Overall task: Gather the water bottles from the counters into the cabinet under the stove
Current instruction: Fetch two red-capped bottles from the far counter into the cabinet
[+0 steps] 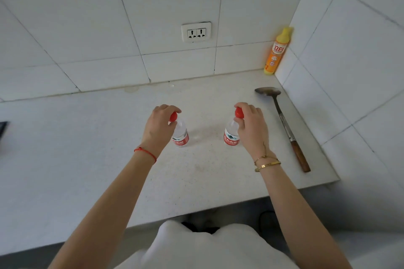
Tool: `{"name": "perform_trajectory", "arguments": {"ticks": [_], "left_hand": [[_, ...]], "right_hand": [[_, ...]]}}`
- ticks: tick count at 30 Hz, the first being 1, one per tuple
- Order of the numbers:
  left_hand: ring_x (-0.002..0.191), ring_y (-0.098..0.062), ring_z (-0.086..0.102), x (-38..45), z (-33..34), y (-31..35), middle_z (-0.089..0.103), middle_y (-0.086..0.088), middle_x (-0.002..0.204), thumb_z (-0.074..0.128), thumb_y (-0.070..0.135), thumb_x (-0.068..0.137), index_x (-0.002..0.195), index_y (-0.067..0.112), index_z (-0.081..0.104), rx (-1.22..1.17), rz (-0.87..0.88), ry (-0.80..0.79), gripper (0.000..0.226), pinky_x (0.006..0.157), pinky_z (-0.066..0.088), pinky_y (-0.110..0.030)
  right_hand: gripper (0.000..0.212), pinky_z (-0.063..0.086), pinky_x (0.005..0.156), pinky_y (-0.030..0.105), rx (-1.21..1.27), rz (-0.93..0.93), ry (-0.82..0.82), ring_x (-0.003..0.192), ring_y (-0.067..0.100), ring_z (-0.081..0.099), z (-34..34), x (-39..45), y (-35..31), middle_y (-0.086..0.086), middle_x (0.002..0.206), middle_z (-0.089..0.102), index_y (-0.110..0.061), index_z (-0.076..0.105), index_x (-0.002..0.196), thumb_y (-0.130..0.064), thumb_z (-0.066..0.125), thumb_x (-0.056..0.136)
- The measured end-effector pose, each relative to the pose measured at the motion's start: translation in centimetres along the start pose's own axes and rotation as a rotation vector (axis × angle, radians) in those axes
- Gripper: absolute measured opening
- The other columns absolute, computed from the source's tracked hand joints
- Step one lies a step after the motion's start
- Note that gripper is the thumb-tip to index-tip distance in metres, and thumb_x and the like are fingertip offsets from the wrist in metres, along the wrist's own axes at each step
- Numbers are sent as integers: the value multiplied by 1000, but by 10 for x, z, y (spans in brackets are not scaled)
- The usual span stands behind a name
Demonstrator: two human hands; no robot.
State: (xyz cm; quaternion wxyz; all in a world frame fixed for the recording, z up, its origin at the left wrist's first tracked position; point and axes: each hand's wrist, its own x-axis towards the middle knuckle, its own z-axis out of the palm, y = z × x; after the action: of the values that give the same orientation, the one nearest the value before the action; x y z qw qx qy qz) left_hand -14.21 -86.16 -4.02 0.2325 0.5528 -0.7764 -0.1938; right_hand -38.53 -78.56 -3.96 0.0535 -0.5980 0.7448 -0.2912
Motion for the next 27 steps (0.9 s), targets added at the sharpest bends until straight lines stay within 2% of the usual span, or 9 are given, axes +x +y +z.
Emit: {"name": "perform_trajectory", "arguments": {"ticks": [5,8,12,18,23,27], "left_hand": [[97,-22,59,-54,-22,-4,67,1,102,63,-3,80,110,16,69,-63,-73,151,36,83,49,-28],[91,-20,61,-93,-43,-5,66,3,97,65,-1,79,109,18,70,-75,-147,247,36,83,53,-34],[88,-18,61,-157,-69,-8,67,4,97,68,-2,78,106,18,71,-51,-260,343,35,83,54,-36],[88,-10,61,-264,-104,-12,68,8,102,67,0,82,106,21,71,14,-471,462,33,82,48,-18],[95,-16,63,-359,-124,-23,68,9,106,69,1,79,106,25,72,47,-637,575,36,87,55,-37],[98,-16,64,-442,-138,-33,68,9,108,71,1,79,106,25,72,60,-749,672,36,88,55,-39]], "right_hand": [[33,46,76,33,102,-106,3,101,23,49,-12,-10,-31,2,111,61,-20,53,122,-11,57,91],[36,38,76,25,161,-191,-72,101,21,47,-7,-26,-52,-2,110,61,-22,53,122,-9,57,90],[37,36,76,23,219,-312,-207,102,20,48,10,-53,-82,-3,113,61,-23,54,122,-9,58,89],[36,39,79,23,277,-492,-406,108,19,50,31,-100,-138,-2,117,62,-22,54,124,-12,60,90],[36,41,83,24,326,-673,-536,107,18,49,47,-155,-196,-3,115,62,-22,54,123,-11,59,90],[36,41,82,24,377,-774,-625,106,18,49,59,-218,-246,-3,115,62,-21,54,123,-10,60,89]]}}
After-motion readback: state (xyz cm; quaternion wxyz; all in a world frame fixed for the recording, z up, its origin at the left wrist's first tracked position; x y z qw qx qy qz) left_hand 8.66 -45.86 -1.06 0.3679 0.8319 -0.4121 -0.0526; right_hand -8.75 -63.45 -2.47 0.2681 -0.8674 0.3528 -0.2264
